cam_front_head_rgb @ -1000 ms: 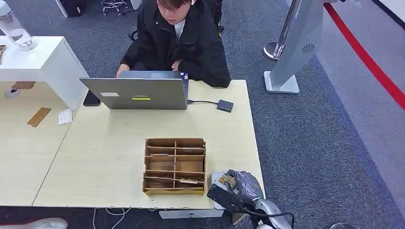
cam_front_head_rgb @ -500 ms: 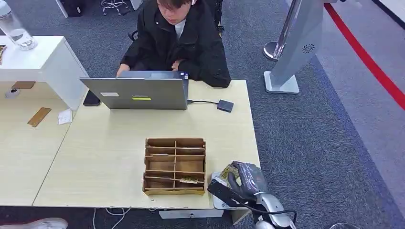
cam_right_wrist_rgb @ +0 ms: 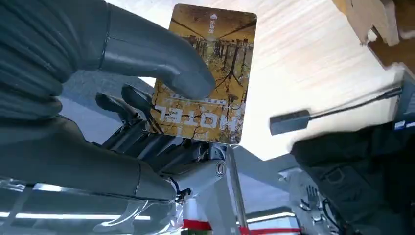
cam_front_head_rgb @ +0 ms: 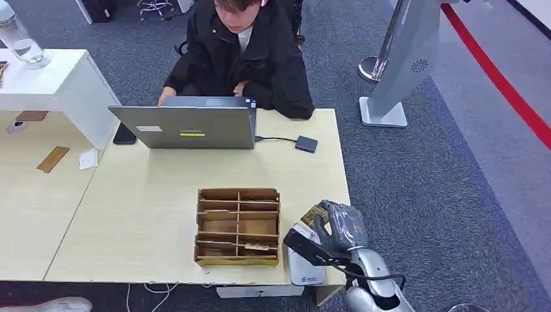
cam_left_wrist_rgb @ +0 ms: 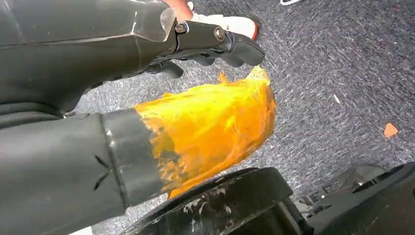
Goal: Pass the card to the sensor for recognition and then transmit it.
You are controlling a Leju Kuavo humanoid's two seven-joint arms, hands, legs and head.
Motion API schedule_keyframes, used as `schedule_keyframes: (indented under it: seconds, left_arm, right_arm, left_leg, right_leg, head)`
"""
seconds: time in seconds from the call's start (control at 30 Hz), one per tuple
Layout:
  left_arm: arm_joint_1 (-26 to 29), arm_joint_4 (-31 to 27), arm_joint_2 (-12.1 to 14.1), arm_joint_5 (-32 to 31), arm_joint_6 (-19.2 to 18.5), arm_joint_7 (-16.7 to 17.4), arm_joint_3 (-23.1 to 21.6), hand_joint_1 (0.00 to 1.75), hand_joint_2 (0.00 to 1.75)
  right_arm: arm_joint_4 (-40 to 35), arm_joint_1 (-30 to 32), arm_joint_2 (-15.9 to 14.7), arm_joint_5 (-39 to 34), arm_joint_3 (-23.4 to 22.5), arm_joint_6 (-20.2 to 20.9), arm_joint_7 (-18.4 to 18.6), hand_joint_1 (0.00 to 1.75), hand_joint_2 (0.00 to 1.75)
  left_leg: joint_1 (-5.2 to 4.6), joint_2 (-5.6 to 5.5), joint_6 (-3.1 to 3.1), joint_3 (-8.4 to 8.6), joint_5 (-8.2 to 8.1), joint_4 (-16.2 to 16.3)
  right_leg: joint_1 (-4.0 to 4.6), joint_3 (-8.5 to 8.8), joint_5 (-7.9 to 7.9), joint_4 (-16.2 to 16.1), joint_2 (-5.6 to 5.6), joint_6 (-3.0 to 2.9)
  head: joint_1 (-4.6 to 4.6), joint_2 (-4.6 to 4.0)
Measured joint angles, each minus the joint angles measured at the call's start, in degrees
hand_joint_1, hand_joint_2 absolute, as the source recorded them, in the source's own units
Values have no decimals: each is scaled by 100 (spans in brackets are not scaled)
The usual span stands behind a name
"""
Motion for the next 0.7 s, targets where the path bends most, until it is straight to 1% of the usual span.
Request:
schedule_keyframes:
  seconds: [0.23,0.43,0.7]
  left_arm:
    - [-1,0,0,-59,-26,15,0,0,0]
    - [-4,0,-2,-74,-33,15,0,0,0]
    - [-10,0,-2,-188,-74,20,0,0,0]
  right_arm:
    - [-195,-231,63,245,-11,-199,-107,175,175]
    - [-289,-329,109,280,-11,-234,-122,175,175]
    - [-374,-647,190,584,96,-501,-304,175,175]
  left_leg:
    - [0,1,0,1,1,0]
    - [1,0,0,0,1,0]
    - [1,0,0,0,2,0]
  right_leg:
    - [0,0,2,0,0,-3]
    - [0,0,2,1,0,-3]
    - [0,0,2,1,0,-3]
  head:
    - [0,0]
    - [2,0]
    - [0,0]
